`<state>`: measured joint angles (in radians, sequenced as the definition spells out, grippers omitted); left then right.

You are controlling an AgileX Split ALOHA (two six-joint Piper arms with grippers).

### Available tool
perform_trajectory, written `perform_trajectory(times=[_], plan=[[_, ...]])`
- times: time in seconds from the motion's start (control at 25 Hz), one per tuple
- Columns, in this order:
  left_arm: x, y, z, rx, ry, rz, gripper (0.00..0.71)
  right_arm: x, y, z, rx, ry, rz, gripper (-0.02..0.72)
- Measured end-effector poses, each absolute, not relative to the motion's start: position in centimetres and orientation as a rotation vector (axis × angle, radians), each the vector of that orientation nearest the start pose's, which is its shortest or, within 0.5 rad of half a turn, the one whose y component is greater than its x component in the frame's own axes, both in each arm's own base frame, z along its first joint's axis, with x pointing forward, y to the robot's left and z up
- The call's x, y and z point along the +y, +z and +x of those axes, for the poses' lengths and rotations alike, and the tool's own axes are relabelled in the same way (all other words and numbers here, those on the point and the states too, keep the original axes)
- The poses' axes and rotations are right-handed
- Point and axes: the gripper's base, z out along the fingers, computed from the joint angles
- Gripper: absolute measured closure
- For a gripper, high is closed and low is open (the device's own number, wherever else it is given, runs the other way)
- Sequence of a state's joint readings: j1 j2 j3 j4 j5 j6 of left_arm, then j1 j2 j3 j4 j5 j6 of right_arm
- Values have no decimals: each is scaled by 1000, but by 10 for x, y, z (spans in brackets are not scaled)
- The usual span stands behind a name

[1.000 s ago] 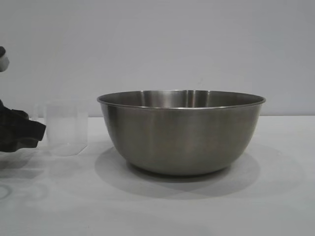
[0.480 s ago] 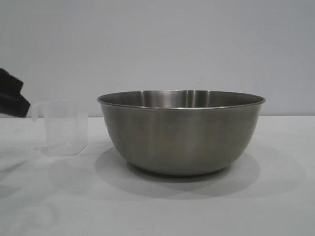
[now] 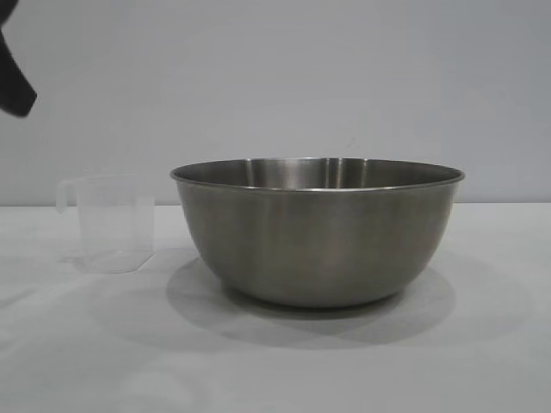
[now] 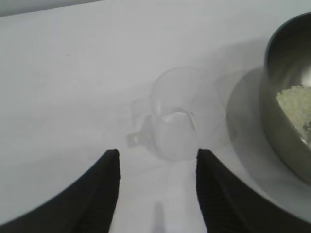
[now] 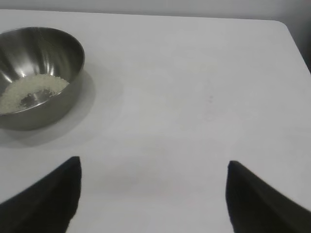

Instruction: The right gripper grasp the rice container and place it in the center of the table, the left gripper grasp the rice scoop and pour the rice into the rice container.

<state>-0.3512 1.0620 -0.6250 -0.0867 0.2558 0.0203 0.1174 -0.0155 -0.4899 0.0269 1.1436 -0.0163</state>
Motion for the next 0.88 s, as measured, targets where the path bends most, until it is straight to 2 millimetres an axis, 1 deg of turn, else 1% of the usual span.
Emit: perform_trajectory(times=[0.16, 0.28, 0.4, 0.44, 0.64, 0.8, 0.84, 0.88], plan=[[-70, 301, 180, 2190, -246, 395, 401, 1, 268, -10, 2118, 93, -144, 146], [-64, 313, 161, 2199, -244, 418, 401, 1, 268, -10, 2118, 93, -144, 146], [-57, 318, 141, 2226, -245, 434, 401, 1, 268, -10, 2118, 93, -144, 146], [-55, 319, 134, 2237, -245, 440, 360, 1, 268, -10, 2118, 93, -144, 146], [-44, 322, 99, 2302, -255, 469, 203, 1, 268, -10, 2118, 93, -144, 146], [-35, 322, 71, 2344, -259, 490, 211, 1, 268, -10, 2118, 93, -144, 146], [-32, 323, 65, 2346, -259, 494, 169, 1, 268, -10, 2118, 93, -144, 146], [-30, 323, 58, 2347, -259, 498, 184, 1, 268, -10, 2118, 93, -144, 146]])
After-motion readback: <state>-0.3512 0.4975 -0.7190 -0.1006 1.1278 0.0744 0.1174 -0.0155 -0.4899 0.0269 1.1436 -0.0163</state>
